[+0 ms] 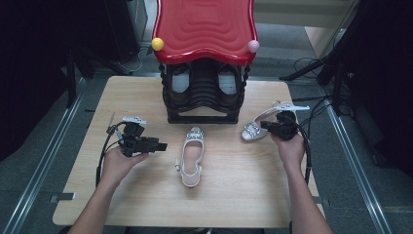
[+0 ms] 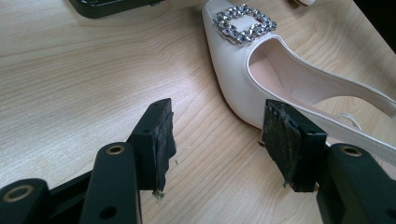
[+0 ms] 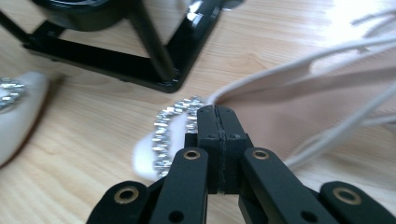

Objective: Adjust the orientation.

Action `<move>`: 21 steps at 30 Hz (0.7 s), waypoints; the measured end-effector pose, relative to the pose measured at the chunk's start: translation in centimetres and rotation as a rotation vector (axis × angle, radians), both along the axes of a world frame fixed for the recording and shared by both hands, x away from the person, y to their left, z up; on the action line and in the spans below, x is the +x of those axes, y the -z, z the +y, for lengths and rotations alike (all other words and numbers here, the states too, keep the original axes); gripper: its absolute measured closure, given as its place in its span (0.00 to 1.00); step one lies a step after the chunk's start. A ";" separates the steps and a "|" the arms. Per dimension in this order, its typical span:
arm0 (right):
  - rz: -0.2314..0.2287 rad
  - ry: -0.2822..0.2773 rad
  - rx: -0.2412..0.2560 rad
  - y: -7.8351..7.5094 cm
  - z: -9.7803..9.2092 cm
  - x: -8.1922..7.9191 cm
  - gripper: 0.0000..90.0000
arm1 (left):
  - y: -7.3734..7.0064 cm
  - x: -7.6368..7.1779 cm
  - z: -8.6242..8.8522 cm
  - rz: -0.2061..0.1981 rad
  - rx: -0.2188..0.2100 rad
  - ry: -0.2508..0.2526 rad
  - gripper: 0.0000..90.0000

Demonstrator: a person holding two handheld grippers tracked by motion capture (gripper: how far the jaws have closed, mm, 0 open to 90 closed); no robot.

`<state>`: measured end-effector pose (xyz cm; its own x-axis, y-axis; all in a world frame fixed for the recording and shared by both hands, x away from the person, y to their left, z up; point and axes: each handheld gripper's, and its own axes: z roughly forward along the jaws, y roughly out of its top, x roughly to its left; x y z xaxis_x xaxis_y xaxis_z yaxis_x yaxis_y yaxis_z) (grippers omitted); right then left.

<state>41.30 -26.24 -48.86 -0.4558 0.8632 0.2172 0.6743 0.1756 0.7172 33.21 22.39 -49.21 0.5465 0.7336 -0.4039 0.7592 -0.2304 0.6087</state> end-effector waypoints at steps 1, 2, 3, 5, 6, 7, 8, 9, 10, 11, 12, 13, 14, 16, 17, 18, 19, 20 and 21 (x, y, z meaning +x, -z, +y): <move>0.011 0.007 0.005 0.2 -0.1 0.1 1.00 | 0.1 0.0 0.1 0.003 0.000 0.000 0.49; 0.020 0.008 0.005 0.4 -0.2 0.3 1.00 | 0.1 -0.1 0.1 0.005 0.001 -0.003 0.49; 0.025 0.010 0.004 0.5 -0.2 0.4 1.00 | 0.2 -0.1 0.2 0.008 0.002 -0.006 0.49; 0.032 0.014 -0.006 0.8 -0.2 0.6 1.00 | 0.3 -0.1 0.3 0.010 0.002 -0.012 0.49; 0.035 0.019 -0.012 0.9 -0.3 0.7 1.00 | 0.3 -0.2 0.4 0.011 0.001 -0.013 0.49; 0.039 0.022 -0.012 1.0 -0.3 0.8 1.00 | 0.3 -0.2 0.5 0.011 0.002 -0.011 0.49; 0.038 0.023 -0.014 1.0 -0.4 0.8 1.00 | 0.3 -0.3 0.5 0.008 0.002 -0.014 0.49; 0.038 0.023 -0.016 1.1 -0.5 0.9 1.00 | 0.3 -0.3 0.5 0.007 0.002 -0.014 0.49; 0.044 0.026 -0.015 1.2 -0.6 0.9 1.00 | 0.2 -0.4 0.5 0.006 0.003 -0.014 0.49; 0.050 0.025 -0.010 1.2 -0.6 1.0 1.00 | 0.2 -0.4 0.5 0.007 0.002 -0.012 0.49; 0.054 0.023 -0.005 1.3 -0.6 1.0 1.00 | 0.2 -0.4 0.5 0.006 0.001 -0.012 0.49; 0.049 0.019 -0.016 1.3 -0.5 1.0 1.00 | 0.2 -0.4 0.6 0.006 0.001 -0.011 0.49; 0.046 0.021 -0.019 1.3 -0.4 1.0 1.00 | 0.3 -0.4 0.5 0.008 0.006 -0.011 0.48; 0.048 0.021 -0.021 1.3 -0.3 1.0 1.00 | 0.4 -0.4 0.6 0.011 0.010 -0.010 0.48; 0.050 0.023 -0.025 1.3 -0.3 1.1 1.00 | 0.4 -0.4 0.6 0.014 0.012 -0.010 0.48; 0.050 0.027 -0.039 1.4 -0.3 1.2 1.00 | 0.4 -0.4 0.6 0.017 0.011 -0.008 0.48; 0.054 0.031 -0.060 1.5 -0.3 1.2 1.00 | 0.5 -0.4 0.6 0.017 0.011 -0.009 0.48; 0.060 0.030 -0.069 1.7 -0.3 1.3 1.00 | 0.5 -0.4 0.6 0.015 0.013 -0.010 0.48; 0.061 0.028 -0.057 1.8 -0.4 1.4 1.00 | 0.5 -0.4 0.6 0.015 0.012 -0.012 0.48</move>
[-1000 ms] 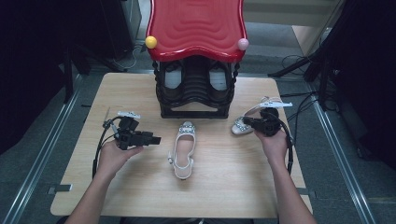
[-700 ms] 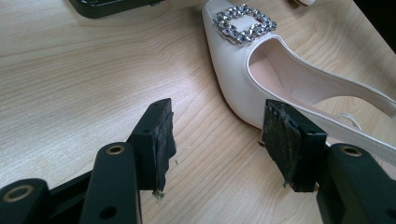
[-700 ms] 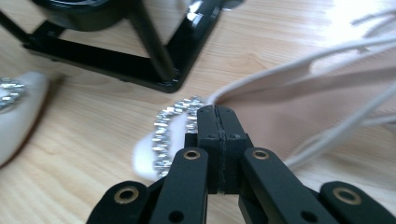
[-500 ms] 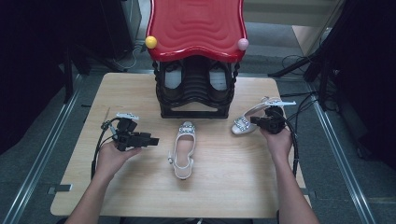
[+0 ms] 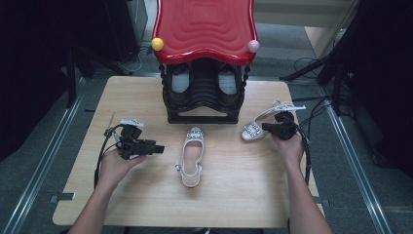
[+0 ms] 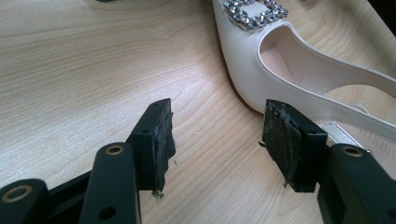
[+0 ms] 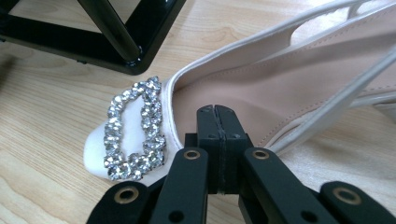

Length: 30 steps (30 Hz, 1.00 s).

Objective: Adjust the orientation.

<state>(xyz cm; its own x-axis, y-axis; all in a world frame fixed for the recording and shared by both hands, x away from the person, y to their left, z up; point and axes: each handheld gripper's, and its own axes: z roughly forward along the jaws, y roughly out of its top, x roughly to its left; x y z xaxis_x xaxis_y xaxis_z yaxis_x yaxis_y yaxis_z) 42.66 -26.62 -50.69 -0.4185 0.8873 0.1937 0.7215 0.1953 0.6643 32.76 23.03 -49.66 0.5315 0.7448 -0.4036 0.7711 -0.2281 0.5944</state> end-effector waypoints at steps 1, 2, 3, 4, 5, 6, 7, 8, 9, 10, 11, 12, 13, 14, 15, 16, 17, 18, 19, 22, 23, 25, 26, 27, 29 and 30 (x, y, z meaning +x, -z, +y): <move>0.006 0.003 0.009 0.0 0.0 0.0 1.00 | 0.0 0.0 0.0 -0.002 -0.001 -0.001 0.48; 0.005 -0.004 0.008 0.0 -0.1 0.1 1.00 | 0.0 0.0 0.0 -0.002 0.000 -0.002 0.48; 0.007 -0.005 0.010 0.0 -0.1 0.1 1.00 | 0.0 0.0 0.0 -0.002 0.002 0.000 0.48; 0.013 -0.005 0.017 0.0 -0.1 0.1 1.00 | 0.0 0.0 0.0 -0.001 0.003 0.000 0.48; 0.018 -0.007 0.025 0.0 -0.2 0.1 1.00 | 0.0 0.0 0.1 -0.001 0.003 0.000 0.48; 0.021 -0.005 0.036 0.1 -0.2 0.1 1.00 | 0.0 0.0 0.1 -0.002 0.004 -0.001 0.48; 0.029 -0.003 0.045 0.1 -0.3 0.0 1.00 | 0.0 0.0 0.1 -0.002 0.004 -0.002 0.48; 0.034 -0.003 0.050 0.1 -0.3 0.0 1.00 | 0.1 0.0 0.1 -0.003 0.004 -0.002 0.48; 0.035 -0.005 0.053 0.1 -0.2 0.0 1.00 | 0.1 0.0 0.1 -0.001 0.005 -0.004 0.48; 0.033 -0.008 0.052 0.1 -0.2 0.0 1.00 | 0.1 0.1 0.1 -0.001 0.007 -0.005 0.48; 0.040 -0.013 0.044 0.0 -0.1 -0.1 1.00 | 0.1 0.1 0.1 -0.001 0.007 -0.005 0.48; 0.039 -0.019 0.048 0.1 0.0 -0.1 1.00 | 0.1 0.1 0.1 0.000 0.007 -0.004 0.48; 0.042 -0.021 0.044 0.0 0.1 -0.1 1.00 | 0.1 0.1 0.1 -0.001 0.005 -0.005 0.48; 0.046 -0.026 0.047 0.0 0.2 -0.1 1.00 | 0.1 0.1 0.1 0.000 0.005 -0.005 0.48; 0.048 -0.033 0.053 0.0 0.3 -0.2 1.00 | 0.1 0.1 0.1 0.000 0.005 -0.007 0.48; 0.053 -0.038 0.055 0.0 0.5 -0.2 1.00 | 0.1 0.1 0.1 0.001 0.004 -0.007 0.47; 0.054 -0.041 0.057 0.0 0.6 -0.3 1.00 | 0.1 0.1 0.1 0.001 0.004 -0.009 0.47; 0.053 -0.046 0.047 0.0 0.8 -0.4 1.00 | 0.2 0.1 0.1 0.002 0.005 -0.010 0.47; 0.057 -0.052 0.050 0.0 0.9 -0.4 1.00 | 0.2 0.1 0.1 0.001 0.007 -0.010 0.47; 0.070 -0.064 0.060 0.0 1.3 -0.6 1.00 | 0.2 0.1 0.2 0.007 0.009 -0.007 0.47; 0.070 -0.071 0.062 0.0 1.4 -0.7 1.00 | 0.2 0.2 0.2 0.006 0.009 -0.008 0.47; 0.082 -0.082 0.092 0.1 1.7 -0.7 1.00 | 0.2 0.2 0.2 0.008 0.007 -0.009 0.47; 0.082 -0.086 0.092 0.1 1.9 -0.8 1.00 | 0.2 0.2 0.2 0.004 0.009 -0.008 0.47; 0.078 -0.093 0.081 0.1 2.1 -0.8 1.00 | 0.2 0.1 0.2 0.002 0.007 -0.011 0.47; 0.079 -0.102 0.073 0.0 2.5 -0.9 1.00 | 0.1 0.1 0.1 -0.006 0.004 -0.014 0.47; 0.078 -0.105 0.074 0.0 2.7 -1.0 1.00 | 0.1 0.1 0.2 -0.008 0.003 -0.014 0.47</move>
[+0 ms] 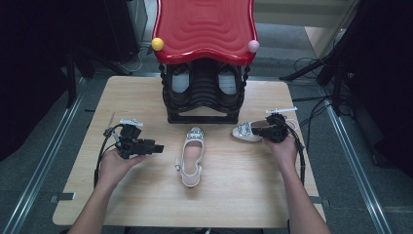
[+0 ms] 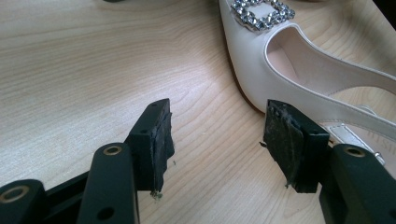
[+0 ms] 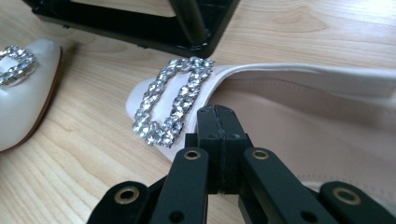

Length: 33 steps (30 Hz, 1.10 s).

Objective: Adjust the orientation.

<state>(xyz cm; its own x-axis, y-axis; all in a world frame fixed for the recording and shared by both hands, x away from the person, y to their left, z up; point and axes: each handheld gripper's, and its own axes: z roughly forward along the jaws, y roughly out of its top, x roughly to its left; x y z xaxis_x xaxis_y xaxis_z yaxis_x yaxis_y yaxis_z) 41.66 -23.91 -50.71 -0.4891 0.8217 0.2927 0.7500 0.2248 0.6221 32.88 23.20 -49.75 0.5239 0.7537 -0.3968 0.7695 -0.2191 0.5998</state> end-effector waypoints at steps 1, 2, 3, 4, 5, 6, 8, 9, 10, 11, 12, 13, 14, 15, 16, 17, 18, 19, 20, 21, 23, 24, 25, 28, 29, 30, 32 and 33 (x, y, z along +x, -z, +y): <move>0.009 -0.004 0.006 0.0 0.2 0.0 1.00 | 0.0 0.0 0.0 -0.002 0.000 0.000 0.47; 0.015 -0.009 0.009 0.0 0.4 -0.1 1.00 | 0.0 0.0 0.0 0.000 0.000 0.000 0.47; 0.021 -0.024 0.013 0.0 0.7 -0.2 1.00 | 0.0 0.0 0.0 0.001 0.001 0.001 0.47; 0.024 -0.032 0.019 0.1 0.9 -0.3 1.00 | 0.0 0.1 0.0 0.002 0.002 0.000 0.47; 0.023 -0.037 0.018 0.1 1.3 -0.5 1.00 | 0.0 0.1 0.0 0.003 0.001 0.001 0.47; 0.022 -0.041 0.012 0.0 1.5 -0.6 1.00 | 0.0 0.1 0.0 0.005 0.001 0.000 0.47; 0.017 -0.053 0.009 0.0 2.1 -0.7 1.00 | 0.0 0.1 -0.1 0.005 0.002 0.002 0.47; 0.023 -0.054 0.012 0.0 2.2 -0.8 1.00 | 0.0 0.1 -0.1 0.007 0.004 0.004 0.47; 0.024 -0.059 0.015 0.0 2.3 -0.8 1.00 | 0.0 0.1 -0.1 0.005 0.008 0.006 0.47; 0.028 -0.065 0.021 0.1 2.3 -0.7 1.00 | 0.0 0.1 -0.1 0.003 0.011 0.009 0.47; 0.022 -0.065 0.020 0.0 2.2 -0.7 1.00 | -0.1 0.1 -0.1 0.001 0.012 0.010 0.47; 0.016 -0.069 0.026 -0.1 2.0 -0.7 1.00 | -0.1 0.1 -0.1 -0.002 0.011 0.007 0.47; 0.003 -0.064 0.026 -0.4 1.8 -0.6 1.00 | -0.2 0.1 -0.1 -0.006 0.005 0.005 0.47; -0.013 -0.058 0.022 -0.7 1.6 -0.7 1.00 | -0.2 0.0 -0.1 -0.005 0.006 0.007 0.47; -0.033 -0.054 0.013 -1.1 1.4 -0.7 1.00 | -0.2 0.0 -0.1 -0.006 0.008 0.008 0.47; -0.050 -0.043 0.008 -1.5 1.1 -0.7 1.00 | -0.3 0.0 -0.1 -0.008 0.007 0.008 0.47; -0.065 -0.032 0.006 -1.9 0.6 -0.7 1.00 | -0.3 0.0 -0.1 -0.008 0.006 0.008 0.47; -0.076 -0.020 0.002 -2.2 0.1 -0.7 1.00 | -0.3 0.0 -0.1 -0.008 0.007 0.009 0.47; -0.088 -0.007 0.006 -2.6 -0.4 -0.7 1.00 | -0.3 0.0 -0.1 -0.008 0.004 0.012 0.47; -0.095 0.003 0.005 -2.9 -0.9 -0.7 1.00 | -0.3 -0.1 -0.1 -0.012 0.003 0.011 0.47; -0.114 0.022 0.012 -3.4 -2.1 -0.7 1.00 | -0.4 -0.2 -0.1 -0.014 0.002 0.017 0.47; -0.120 0.029 0.011 -3.6 -2.7 -0.7 1.00 | -0.4 -0.3 0.0 -0.020 0.005 0.016 0.47; -0.129 0.037 0.016 -3.8 -3.3 -0.7 1.00 | -0.4 -0.4 0.1 -0.022 0.001 0.013 0.47; -0.160 0.070 0.016 -4.5 -4.8 -0.7 1.00 | -0.4 -0.6 0.4 -0.022 -0.003 -0.001 0.47; -0.163 0.080 0.018 -4.7 -5.2 -0.6 1.00 | -0.4 -0.7 0.4 -0.019 0.001 0.000 0.47; -0.164 0.086 0.018 -4.7 -5.6 -0.5 1.00 | -0.4 -0.8 0.5 -0.019 0.002 -0.003 0.47; -0.149 0.084 0.026 -4.5 -6.0 -0.3 1.00 | -0.4 -0.9 0.6 -0.023 -0.001 -0.007 0.47; -0.142 0.072 0.018 -4.2 -6.1 -0.2 1.00 | -0.4 -1.0 0.7 -0.026 -0.001 -0.011 0.47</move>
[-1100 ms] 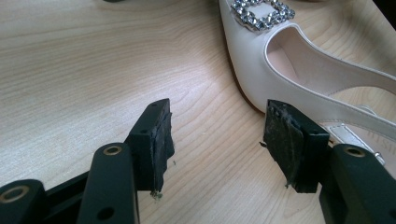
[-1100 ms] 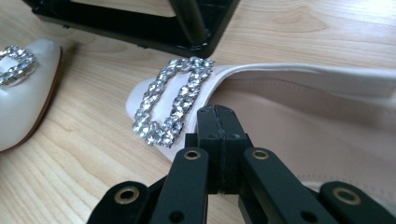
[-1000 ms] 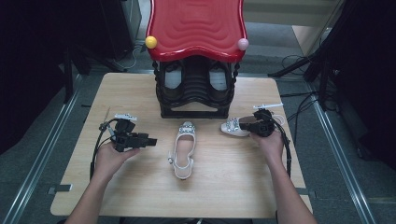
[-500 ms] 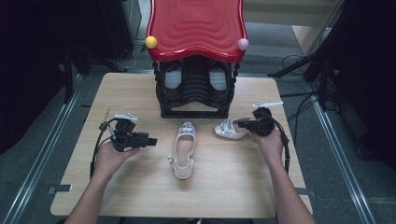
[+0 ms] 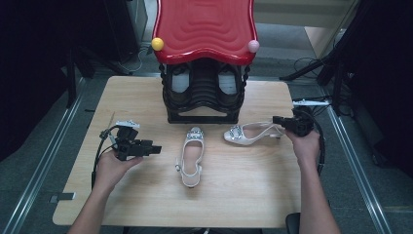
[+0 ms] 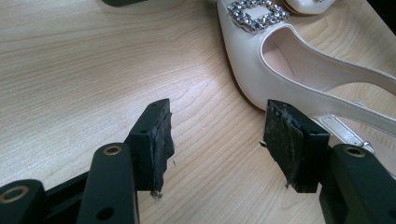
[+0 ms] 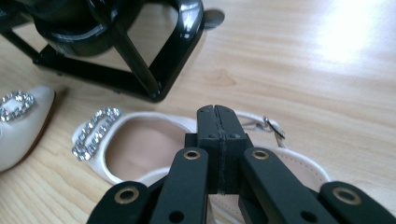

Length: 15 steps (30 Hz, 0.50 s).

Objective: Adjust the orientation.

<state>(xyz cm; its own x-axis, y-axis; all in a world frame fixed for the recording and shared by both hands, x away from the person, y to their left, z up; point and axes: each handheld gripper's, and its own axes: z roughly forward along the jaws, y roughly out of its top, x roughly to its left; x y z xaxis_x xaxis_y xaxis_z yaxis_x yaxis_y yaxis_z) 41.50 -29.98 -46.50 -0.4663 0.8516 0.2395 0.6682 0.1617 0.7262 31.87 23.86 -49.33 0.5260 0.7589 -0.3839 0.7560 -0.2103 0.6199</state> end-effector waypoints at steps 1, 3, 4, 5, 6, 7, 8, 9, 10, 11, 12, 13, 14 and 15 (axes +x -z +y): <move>0.016 -0.009 -0.016 0.4 -0.1 0.2 1.00 | -0.1 -0.1 0.1 -0.002 -0.004 0.000 0.47; 0.037 -0.022 -0.018 1.0 -0.1 0.5 1.00 | -0.1 -0.2 0.1 -0.012 -0.007 -0.001 0.47; 0.053 -0.038 -0.024 1.4 0.0 0.5 1.00 | -0.2 -0.2 0.1 -0.017 -0.005 -0.002 0.47; 0.064 -0.051 -0.038 1.8 0.1 0.5 1.00 | -0.2 -0.2 0.1 -0.015 -0.006 -0.003 0.47; 0.069 -0.055 -0.035 1.9 0.2 0.4 1.00 | -0.2 -0.1 0.1 -0.011 -0.009 -0.002 0.47; 0.068 -0.066 -0.025 2.1 0.3 0.3 1.00 | -0.2 -0.1 0.1 -0.010 -0.009 -0.001 0.47; 0.068 -0.068 -0.026 2.1 0.4 0.2 1.00 | -0.1 -0.1 0.0 -0.009 -0.009 0.000 0.47; 0.072 -0.072 -0.030 2.1 0.5 0.2 1.00 | -0.1 -0.1 0.0 -0.009 -0.003 0.002 0.47; 0.074 -0.079 -0.034 2.1 0.5 0.1 1.00 | -0.1 -0.1 -0.1 -0.008 -0.001 0.005 0.47; 0.080 -0.083 -0.033 2.2 0.6 0.0 1.00 | -0.1 -0.1 -0.1 -0.009 -0.003 0.008 0.47; 0.087 -0.092 -0.031 2.2 0.7 -0.1 1.00 | -0.2 -0.1 -0.1 -0.012 -0.005 0.010 0.47; 0.089 -0.098 -0.035 2.2 0.7 -0.3 1.00 | -0.2 0.0 -0.2 -0.012 -0.007 0.011 0.47; 0.092 -0.103 -0.035 2.2 0.8 -0.4 1.00 | -0.3 0.0 -0.2 -0.013 -0.009 0.008 0.47; 0.102 -0.105 -0.033 2.2 0.8 -0.7 1.00 | -0.3 0.1 -0.2 -0.014 -0.011 0.011 0.47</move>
